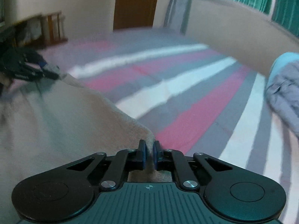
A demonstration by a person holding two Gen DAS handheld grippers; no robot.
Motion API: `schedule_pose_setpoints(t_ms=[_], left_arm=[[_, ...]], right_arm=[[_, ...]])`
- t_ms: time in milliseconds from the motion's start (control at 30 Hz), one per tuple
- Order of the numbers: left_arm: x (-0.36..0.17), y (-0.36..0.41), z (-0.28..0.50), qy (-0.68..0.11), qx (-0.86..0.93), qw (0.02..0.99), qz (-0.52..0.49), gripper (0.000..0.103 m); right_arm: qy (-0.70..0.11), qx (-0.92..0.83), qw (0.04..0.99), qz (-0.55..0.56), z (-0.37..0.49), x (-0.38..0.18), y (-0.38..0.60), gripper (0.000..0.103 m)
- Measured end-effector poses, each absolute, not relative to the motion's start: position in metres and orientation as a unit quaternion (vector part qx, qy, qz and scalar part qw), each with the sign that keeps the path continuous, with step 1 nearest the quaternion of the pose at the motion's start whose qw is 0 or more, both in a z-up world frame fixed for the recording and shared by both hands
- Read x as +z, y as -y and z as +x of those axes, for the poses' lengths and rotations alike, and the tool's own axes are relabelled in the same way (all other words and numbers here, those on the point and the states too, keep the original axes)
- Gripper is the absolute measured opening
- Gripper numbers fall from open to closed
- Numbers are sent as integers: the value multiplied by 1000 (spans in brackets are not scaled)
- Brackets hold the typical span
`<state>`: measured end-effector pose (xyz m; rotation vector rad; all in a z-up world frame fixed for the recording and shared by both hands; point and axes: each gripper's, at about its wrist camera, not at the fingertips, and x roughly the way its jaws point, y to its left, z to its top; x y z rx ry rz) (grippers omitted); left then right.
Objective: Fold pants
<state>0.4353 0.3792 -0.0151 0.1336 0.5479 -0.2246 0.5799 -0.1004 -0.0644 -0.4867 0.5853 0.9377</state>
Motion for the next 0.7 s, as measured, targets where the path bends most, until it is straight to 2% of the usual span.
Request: schedule_pose_setpoints(t_ms=[167, 267, 367, 500, 533, 567, 667, 700], left_arm=[[27, -376, 379, -212, -147, 964, 71, 17], [36, -363, 337, -197, -164, 962, 90, 17], [29, -352, 292, -196, -170, 961, 92, 17], [-9, -343, 253, -244, -149, 956, 63, 17], [-20, -339, 245, -262, -136, 954, 54, 22], [-30, -338, 235, -277, -121, 952, 46, 24], [-42, -333, 208, -289, -57, 956, -6, 30], [-40, -333, 198, -284, -29, 958, -35, 34]], right_arm=[[-208, 451, 835, -239, 501, -8, 140, 8], [-187, 452, 834, -257, 445, 7, 161, 8], [-182, 451, 833, -262, 390, 2, 180, 8], [-196, 450, 828, -271, 324, -35, 190, 8], [-211, 447, 827, -266, 311, -52, 189, 9], [-226, 440, 830, -260, 301, -69, 188, 11], [-258, 409, 850, -210, 280, -95, 193, 28], [-261, 398, 861, -178, 275, -95, 200, 37]])
